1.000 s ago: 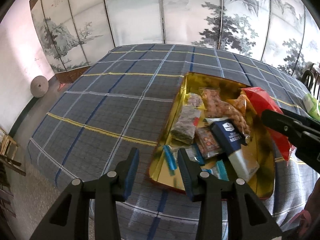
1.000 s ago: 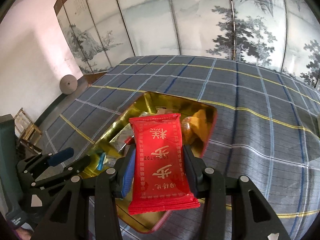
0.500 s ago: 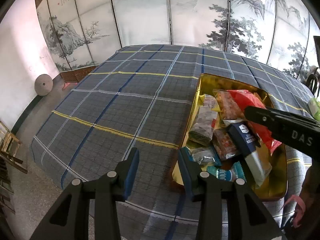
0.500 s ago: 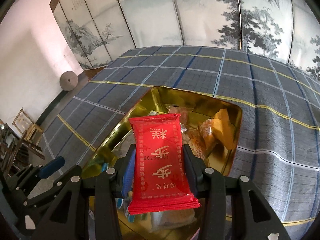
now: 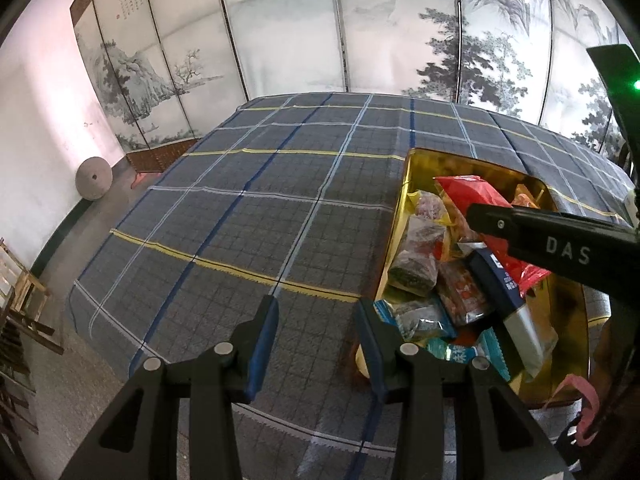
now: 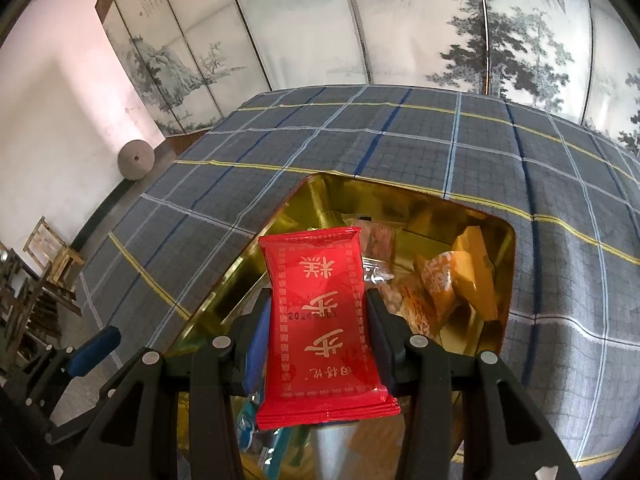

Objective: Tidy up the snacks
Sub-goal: 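Lower the red cake packet into the tray and open the right gripper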

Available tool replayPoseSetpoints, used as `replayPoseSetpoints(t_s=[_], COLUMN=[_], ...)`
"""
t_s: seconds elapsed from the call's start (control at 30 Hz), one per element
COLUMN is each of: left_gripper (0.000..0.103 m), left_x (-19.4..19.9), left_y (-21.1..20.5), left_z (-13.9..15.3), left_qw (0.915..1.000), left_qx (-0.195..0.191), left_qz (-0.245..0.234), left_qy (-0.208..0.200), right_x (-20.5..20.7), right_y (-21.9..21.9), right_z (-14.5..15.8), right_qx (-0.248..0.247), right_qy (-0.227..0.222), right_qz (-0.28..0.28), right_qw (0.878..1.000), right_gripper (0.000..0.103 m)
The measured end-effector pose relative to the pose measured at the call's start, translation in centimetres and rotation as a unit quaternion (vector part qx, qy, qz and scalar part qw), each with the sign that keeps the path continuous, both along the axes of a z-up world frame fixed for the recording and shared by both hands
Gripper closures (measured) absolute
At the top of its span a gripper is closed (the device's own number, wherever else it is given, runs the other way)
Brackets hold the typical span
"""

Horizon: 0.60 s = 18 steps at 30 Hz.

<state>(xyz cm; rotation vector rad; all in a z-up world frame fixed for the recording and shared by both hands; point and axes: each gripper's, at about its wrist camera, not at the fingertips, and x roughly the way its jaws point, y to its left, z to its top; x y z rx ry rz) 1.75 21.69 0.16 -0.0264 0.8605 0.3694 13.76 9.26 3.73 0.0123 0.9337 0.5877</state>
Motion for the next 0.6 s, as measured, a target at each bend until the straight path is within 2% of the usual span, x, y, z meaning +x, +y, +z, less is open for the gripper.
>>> replayPoseSetpoints(t_s=[0.4, 0.6], left_gripper=[0.061, 0.061], left_x=[0.38, 0.43], left_y=[-0.32, -0.42], left_z=[-0.17, -0.17], left_qw=[0.9999, 0.9999], left_qx=[0.010, 0.014], left_qz=[-0.006, -0.006], left_qy=[-0.001, -0.001], right_x=[0.77, 0.80], right_y=[0.44, 0.20], right_z=[-0.65, -0.28], right_qx=[0.001, 0.016], right_qy=[0.004, -0.001], right_qz=[-0.005, -0.007], right_qw=[1.000, 1.000], right_gripper=[0.060, 0.060])
